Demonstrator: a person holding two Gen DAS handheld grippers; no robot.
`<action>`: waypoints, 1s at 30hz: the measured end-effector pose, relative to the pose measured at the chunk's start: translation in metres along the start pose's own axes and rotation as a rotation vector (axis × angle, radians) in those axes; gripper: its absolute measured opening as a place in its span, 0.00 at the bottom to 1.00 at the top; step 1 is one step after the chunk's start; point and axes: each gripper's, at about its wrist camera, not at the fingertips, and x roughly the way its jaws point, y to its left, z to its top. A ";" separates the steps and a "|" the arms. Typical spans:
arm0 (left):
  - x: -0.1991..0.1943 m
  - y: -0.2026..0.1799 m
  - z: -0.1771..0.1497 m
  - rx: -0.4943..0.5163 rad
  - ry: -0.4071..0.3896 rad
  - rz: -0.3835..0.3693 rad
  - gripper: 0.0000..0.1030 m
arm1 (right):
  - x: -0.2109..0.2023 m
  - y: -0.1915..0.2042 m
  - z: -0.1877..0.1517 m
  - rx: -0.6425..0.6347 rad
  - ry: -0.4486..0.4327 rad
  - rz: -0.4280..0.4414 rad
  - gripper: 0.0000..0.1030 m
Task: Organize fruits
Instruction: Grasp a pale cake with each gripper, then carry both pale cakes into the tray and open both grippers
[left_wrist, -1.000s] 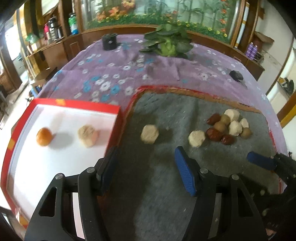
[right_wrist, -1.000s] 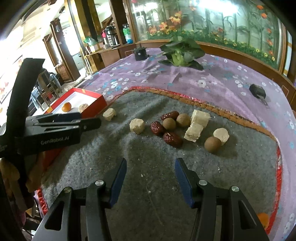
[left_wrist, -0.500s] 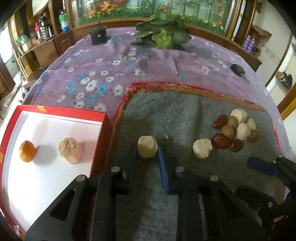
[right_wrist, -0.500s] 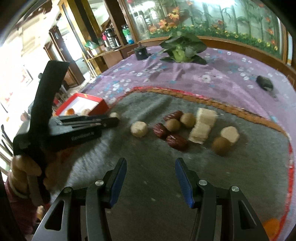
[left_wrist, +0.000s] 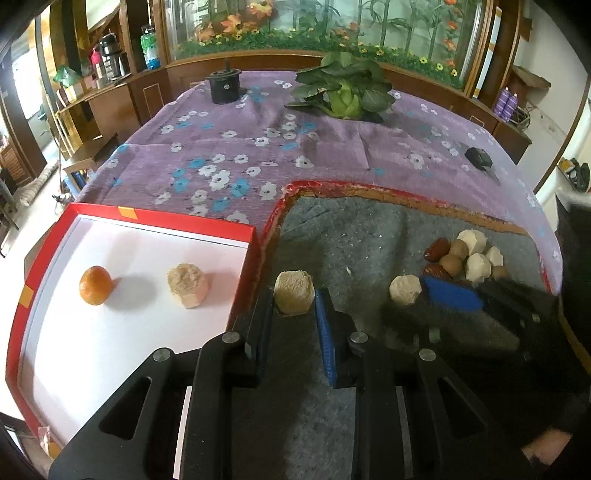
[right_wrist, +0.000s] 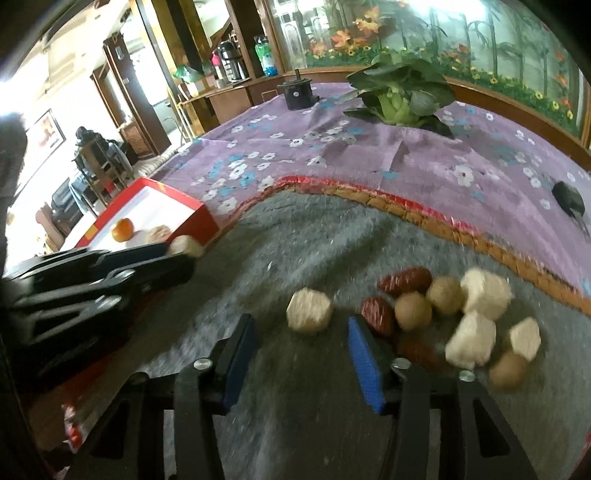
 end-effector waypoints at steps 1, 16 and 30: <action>0.000 0.000 -0.001 0.006 0.000 0.006 0.22 | 0.001 0.000 0.001 -0.012 -0.004 -0.010 0.36; -0.019 0.006 -0.016 -0.011 -0.018 0.044 0.22 | -0.049 0.010 -0.023 -0.018 -0.058 0.000 0.24; -0.050 0.027 -0.034 -0.043 -0.052 0.086 0.22 | -0.067 0.059 -0.025 -0.098 -0.083 0.053 0.24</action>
